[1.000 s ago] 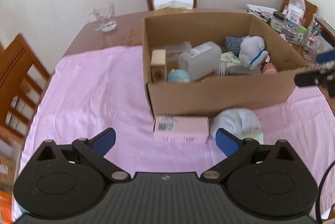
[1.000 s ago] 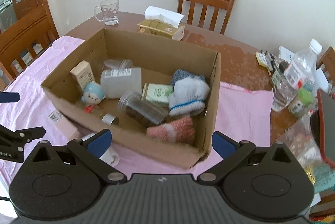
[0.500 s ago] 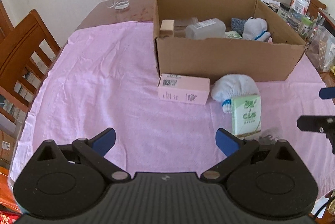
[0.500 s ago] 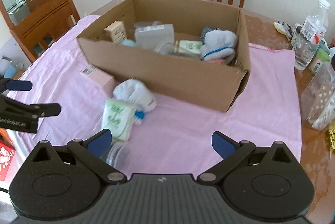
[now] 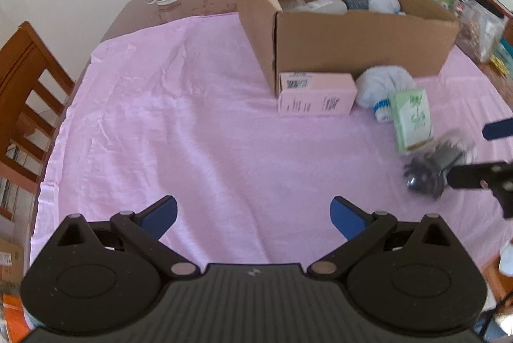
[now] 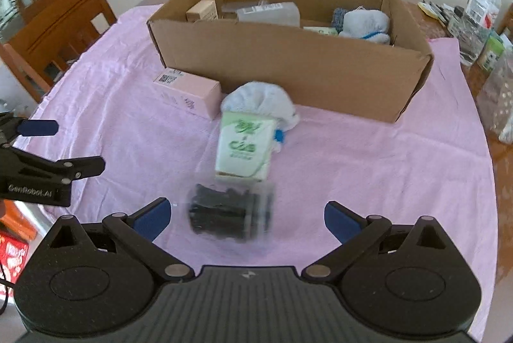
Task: Organize objects
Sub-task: 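Reach right tool to the clear jar of black clips while left tool reaches the pink box, then grasp the clip jar with right tool while left tool grasps the pink box, then carry the pink box into the cardboard box and open left tool while right tool carries the jar, then lower the clear clip jar into the box and open the right tool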
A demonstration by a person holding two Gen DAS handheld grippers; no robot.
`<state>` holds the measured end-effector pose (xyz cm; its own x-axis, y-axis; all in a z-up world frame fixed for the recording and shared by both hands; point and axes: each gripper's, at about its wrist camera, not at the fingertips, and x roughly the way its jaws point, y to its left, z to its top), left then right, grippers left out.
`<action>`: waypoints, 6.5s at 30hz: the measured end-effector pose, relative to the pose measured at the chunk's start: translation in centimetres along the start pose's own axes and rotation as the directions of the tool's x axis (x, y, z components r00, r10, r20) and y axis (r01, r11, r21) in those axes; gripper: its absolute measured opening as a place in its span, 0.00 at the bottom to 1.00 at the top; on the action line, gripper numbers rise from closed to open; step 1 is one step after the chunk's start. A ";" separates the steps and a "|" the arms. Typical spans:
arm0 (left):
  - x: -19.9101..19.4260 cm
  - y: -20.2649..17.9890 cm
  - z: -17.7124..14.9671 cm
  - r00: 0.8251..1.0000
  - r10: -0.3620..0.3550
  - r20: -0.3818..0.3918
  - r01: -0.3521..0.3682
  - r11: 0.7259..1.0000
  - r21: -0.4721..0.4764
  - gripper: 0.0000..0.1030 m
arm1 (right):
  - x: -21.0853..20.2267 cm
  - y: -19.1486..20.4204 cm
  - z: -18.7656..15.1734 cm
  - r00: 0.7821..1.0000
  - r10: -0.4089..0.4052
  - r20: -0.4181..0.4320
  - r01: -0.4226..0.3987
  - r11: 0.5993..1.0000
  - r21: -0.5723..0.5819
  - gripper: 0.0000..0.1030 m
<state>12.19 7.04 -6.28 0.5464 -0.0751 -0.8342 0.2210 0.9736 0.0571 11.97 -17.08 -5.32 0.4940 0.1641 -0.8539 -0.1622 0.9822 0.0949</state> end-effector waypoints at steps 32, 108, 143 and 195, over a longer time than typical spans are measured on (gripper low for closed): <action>6.7 -4.4 4.9 0.995 -0.095 -0.019 0.096 0.994 0.048 0.98 | 4.8 -4.4 -0.2 0.972 -0.229 -0.051 0.232 0.970 0.065 1.00; 8.9 -4.0 8.9 0.998 -0.048 0.044 0.047 0.999 0.014 0.79 | 4.0 -4.7 0.4 0.985 -0.172 -0.032 0.172 0.985 0.005 0.85; -3.1 -5.2 16.7 0.973 -0.207 0.106 0.183 0.963 0.197 0.79 | -4.0 -6.2 8.4 0.995 0.021 0.102 0.010 0.955 -0.295 0.77; -0.8 -4.5 12.0 0.990 0.068 0.126 -0.053 0.992 -0.117 0.99 | 2.7 -9.0 21.6 0.987 -0.008 0.161 0.066 0.931 -0.360 1.00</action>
<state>20.45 0.09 0.76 0.6575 -0.0350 -0.7526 0.0953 0.9948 0.0369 33.19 -23.52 2.52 0.6264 0.1693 -0.7609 -0.4258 0.8919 -0.1521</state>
